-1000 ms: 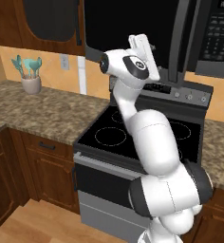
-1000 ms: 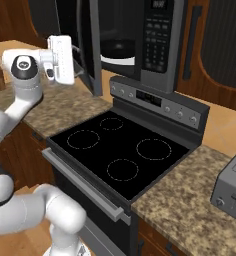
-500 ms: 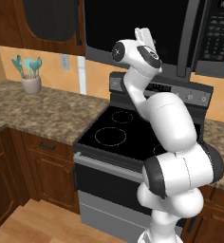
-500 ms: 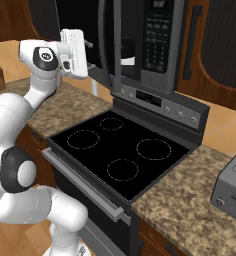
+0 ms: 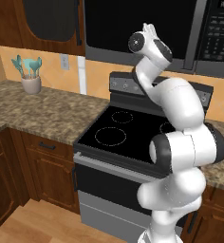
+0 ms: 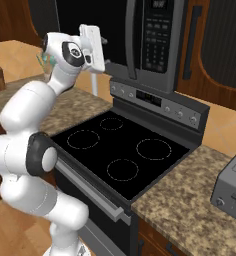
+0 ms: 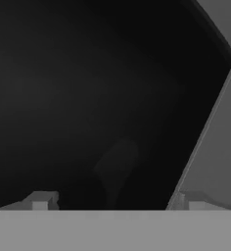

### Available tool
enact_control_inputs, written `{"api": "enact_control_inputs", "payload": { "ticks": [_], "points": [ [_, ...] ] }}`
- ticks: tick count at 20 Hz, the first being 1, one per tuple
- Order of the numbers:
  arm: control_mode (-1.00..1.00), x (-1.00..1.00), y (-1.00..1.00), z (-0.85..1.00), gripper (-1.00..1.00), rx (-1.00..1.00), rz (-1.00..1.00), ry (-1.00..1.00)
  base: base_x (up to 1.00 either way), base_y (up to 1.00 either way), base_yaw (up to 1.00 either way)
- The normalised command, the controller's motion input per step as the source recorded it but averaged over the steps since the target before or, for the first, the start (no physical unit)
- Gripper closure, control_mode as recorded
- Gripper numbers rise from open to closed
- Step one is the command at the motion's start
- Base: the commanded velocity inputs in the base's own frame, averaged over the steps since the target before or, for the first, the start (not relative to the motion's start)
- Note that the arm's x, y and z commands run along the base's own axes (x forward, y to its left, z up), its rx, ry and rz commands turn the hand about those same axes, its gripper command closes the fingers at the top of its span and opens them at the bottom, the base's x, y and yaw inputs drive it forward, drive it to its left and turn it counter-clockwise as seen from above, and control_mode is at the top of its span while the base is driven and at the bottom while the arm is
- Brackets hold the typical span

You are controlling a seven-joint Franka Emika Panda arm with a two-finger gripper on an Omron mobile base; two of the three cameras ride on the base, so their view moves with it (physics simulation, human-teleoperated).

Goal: Pick the sweet potato from the sink and place it in the bowl. Then pick the bowl and place it in the microwave. Then close the microwave door and press the start button.

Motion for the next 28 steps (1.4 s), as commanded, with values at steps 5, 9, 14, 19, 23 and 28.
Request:
{"api": "enact_control_inputs", "payload": {
  "ticks": [5,9,14,19,23,28],
  "points": [
    [-1.0,0.67,-0.25,0.0,-1.0,0.06,0.11,0.01,0.0,0.0,0.0],
    [-1.0,0.12,-0.13,-0.04,-1.0,0.02,0.11,0.03,0.0,0.0,0.0],
    [-1.0,-1.0,0.13,-0.09,-1.0,-0.15,0.11,-0.06,0.0,0.0,0.0],
    [-1.0,-1.0,-0.01,0.0,-1.0,-0.23,0.22,0.06,0.0,0.0,0.0],
    [-1.0,-1.0,0.0,0.0,-1.0,-0.35,0.24,0.33,0.0,0.0,0.0],
    [-1.0,-0.91,0.02,0.0,-1.0,-0.41,0.1,0.32,0.0,0.0,0.0]
  ]
}}
